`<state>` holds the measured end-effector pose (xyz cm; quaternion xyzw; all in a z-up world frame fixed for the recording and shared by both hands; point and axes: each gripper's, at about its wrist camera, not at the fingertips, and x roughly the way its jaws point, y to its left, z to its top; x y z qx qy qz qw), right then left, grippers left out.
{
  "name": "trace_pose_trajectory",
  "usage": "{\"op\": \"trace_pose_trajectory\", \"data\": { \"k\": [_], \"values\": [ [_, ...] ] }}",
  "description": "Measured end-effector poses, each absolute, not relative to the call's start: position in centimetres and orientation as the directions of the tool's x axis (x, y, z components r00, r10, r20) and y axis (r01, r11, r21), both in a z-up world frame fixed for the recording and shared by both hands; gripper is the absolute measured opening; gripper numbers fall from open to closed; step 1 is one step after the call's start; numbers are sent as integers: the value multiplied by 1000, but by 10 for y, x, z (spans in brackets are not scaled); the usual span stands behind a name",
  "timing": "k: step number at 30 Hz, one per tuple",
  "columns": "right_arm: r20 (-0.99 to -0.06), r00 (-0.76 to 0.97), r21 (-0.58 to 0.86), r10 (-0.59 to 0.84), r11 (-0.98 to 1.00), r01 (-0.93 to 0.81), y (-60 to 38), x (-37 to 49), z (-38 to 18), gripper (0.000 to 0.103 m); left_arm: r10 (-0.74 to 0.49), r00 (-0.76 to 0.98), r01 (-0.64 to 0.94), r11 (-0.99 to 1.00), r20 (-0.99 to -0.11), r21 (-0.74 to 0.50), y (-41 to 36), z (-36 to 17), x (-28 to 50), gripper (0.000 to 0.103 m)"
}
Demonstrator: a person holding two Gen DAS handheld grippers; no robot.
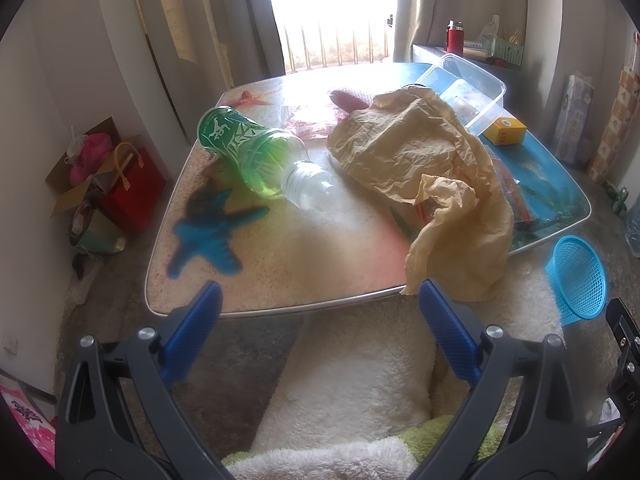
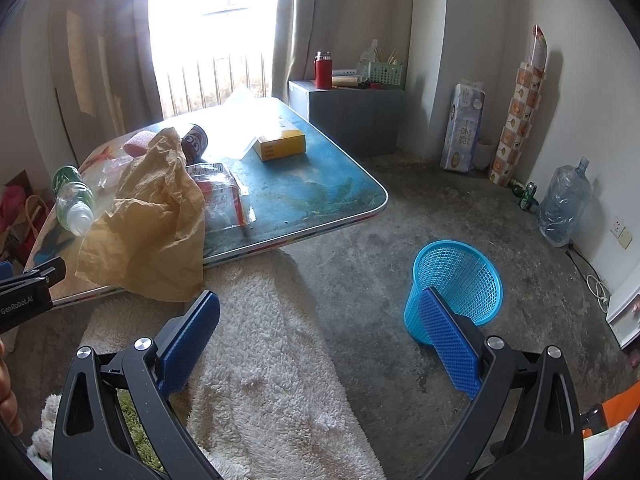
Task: Collect trash
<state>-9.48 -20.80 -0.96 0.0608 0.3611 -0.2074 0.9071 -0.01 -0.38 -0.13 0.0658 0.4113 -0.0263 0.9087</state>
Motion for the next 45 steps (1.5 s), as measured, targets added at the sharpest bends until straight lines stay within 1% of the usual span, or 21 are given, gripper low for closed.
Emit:
{"op": "trace_pose_trajectory", "data": {
  "k": [16,22,24,26,29,33,36,38,40,42,44,45],
  "values": [
    [-670,651,-54,-357,898,436,-217,-75,-8,97,36,651,90,988,-758,123,12,3,9,94],
    [-628,676,-80,-386,896,438,-214,-58,4,97,-23,618,112,992,-786,59,23,16,25,95],
    [-617,692,-79,-376,904,421,-213,-50,7,97,-45,619,109,994,-784,29,29,18,28,95],
    [-614,713,-56,-339,920,389,-215,-43,9,97,-75,637,120,993,-767,2,30,19,31,95],
    [-609,759,12,-229,954,298,-213,-34,15,97,-125,663,152,988,-738,-30,35,21,34,95],
    [-604,787,61,-127,977,204,-204,-22,19,97,-273,671,241,960,-689,-145,35,23,42,95],
    [-636,770,91,-60,984,152,-199,-5,19,97,-380,649,312,923,-660,-225,32,22,49,95],
    [-646,764,137,-6,983,123,-199,7,18,97,-448,630,372,891,-635,-260,28,23,50,95],
    [-650,758,197,53,975,101,-202,21,19,97,-504,614,447,856,-607,-260,20,24,48,94],
    [-646,756,254,103,963,86,-205,36,21,96,-534,601,515,828,-595,-224,10,24,46,95],
    [-645,751,295,143,953,73,-208,49,22,87,-531,593,558,813,-605,-166,-2,21,45,94],
    [-647,745,312,162,948,65,-209,57,22,86,-523,591,576,807,-614,-132,-8,19,45,94]
  ]
}}
